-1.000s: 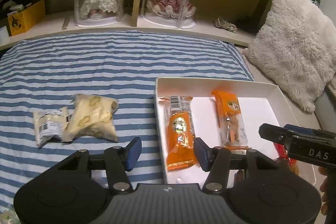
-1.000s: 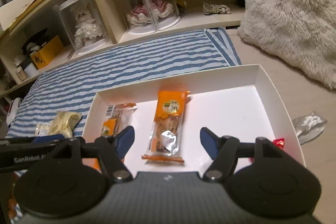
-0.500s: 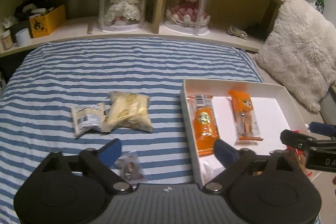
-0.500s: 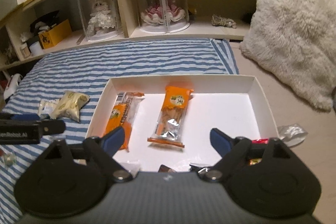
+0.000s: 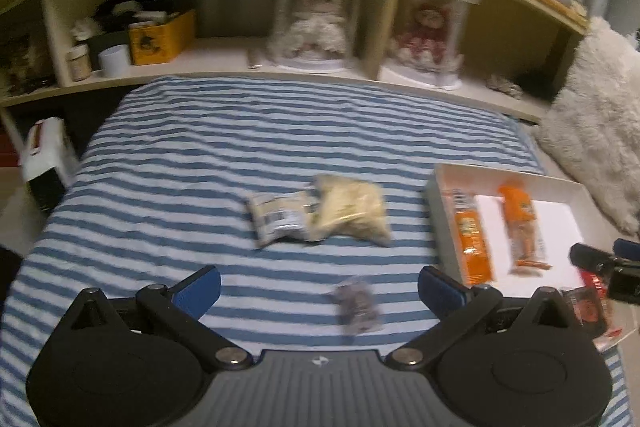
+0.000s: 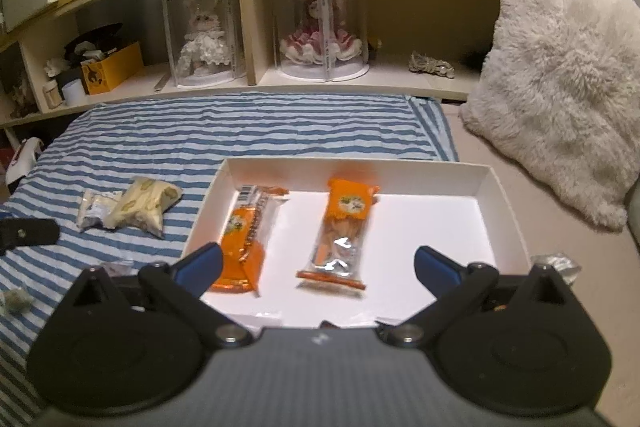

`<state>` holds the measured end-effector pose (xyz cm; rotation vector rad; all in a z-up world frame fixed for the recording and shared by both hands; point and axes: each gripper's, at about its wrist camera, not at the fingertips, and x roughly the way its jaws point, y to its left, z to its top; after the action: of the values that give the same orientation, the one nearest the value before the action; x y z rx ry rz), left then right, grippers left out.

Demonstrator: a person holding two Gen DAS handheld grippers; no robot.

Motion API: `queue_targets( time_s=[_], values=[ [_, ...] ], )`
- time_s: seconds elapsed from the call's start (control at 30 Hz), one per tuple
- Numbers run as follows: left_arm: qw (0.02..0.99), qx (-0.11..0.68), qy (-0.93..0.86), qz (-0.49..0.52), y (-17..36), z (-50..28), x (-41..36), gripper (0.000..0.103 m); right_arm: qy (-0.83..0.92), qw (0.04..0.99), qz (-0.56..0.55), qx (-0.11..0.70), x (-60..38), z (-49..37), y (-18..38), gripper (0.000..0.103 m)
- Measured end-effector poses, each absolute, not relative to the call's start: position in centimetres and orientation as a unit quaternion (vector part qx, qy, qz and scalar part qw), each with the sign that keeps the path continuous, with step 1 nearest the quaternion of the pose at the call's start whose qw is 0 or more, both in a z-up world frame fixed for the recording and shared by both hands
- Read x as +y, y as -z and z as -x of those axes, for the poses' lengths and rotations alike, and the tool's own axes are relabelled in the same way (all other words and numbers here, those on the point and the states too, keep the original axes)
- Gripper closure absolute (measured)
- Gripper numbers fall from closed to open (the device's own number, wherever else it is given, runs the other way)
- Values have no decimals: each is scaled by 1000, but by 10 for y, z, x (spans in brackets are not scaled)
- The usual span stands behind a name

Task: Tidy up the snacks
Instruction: 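Withdraw both tools from the tray toward the remaining snacks, then grasp the clear green-dotted candy with the left tool while the right tool grasps the small clear bag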

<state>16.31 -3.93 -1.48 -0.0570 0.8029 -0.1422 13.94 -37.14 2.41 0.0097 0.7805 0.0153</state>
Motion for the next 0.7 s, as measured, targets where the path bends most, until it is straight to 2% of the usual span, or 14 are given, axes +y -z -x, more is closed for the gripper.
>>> queue_targets(
  time_s=[0.37, 0.57, 0.7],
  values=[
    [914, 402, 44, 33, 23, -147, 25, 0, -58, 922, -36, 381, -335, -146, -13, 1],
    [900, 433, 51, -12, 43, -139, 41, 0, -91, 923, -51, 370, -310, -149, -8, 1],
    [895, 441, 66, 0, 57, -135, 53, 0, -117, 919, -74, 370, -294, -150, -2, 1]
  ],
)
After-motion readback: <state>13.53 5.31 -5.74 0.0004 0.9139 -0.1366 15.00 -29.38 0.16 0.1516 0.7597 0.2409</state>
